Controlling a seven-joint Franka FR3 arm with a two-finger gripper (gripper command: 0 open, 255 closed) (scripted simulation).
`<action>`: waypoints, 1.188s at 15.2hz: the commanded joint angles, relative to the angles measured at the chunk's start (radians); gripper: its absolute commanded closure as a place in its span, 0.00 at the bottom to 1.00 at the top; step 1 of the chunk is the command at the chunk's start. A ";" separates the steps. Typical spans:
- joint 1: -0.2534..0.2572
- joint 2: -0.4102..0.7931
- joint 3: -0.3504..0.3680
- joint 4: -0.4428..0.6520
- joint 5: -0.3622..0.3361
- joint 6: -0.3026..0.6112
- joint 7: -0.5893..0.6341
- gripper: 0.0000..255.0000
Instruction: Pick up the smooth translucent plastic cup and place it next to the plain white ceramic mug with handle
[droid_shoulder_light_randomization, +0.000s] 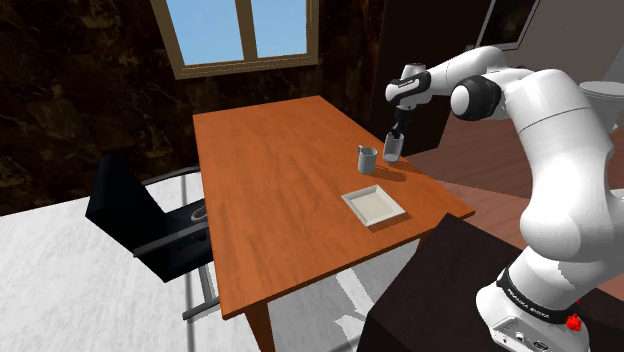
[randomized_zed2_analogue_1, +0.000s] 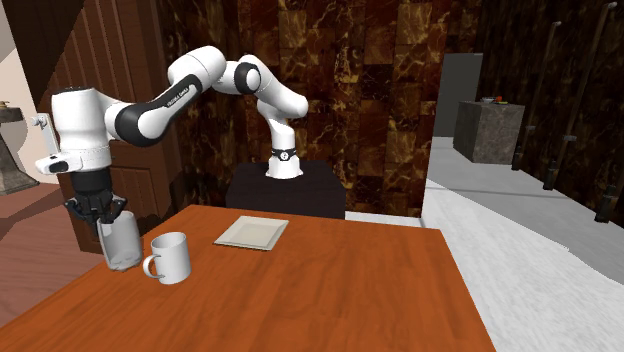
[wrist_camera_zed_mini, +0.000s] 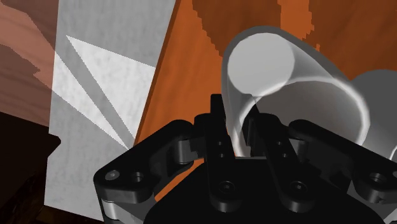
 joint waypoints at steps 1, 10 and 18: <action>0.000 -0.001 0.000 -0.003 0.000 0.003 0.000 1.00; 0.000 0.000 0.000 -0.002 0.000 0.003 0.000 0.00; 0.004 -0.077 -0.003 -0.008 -0.004 -0.067 0.001 0.00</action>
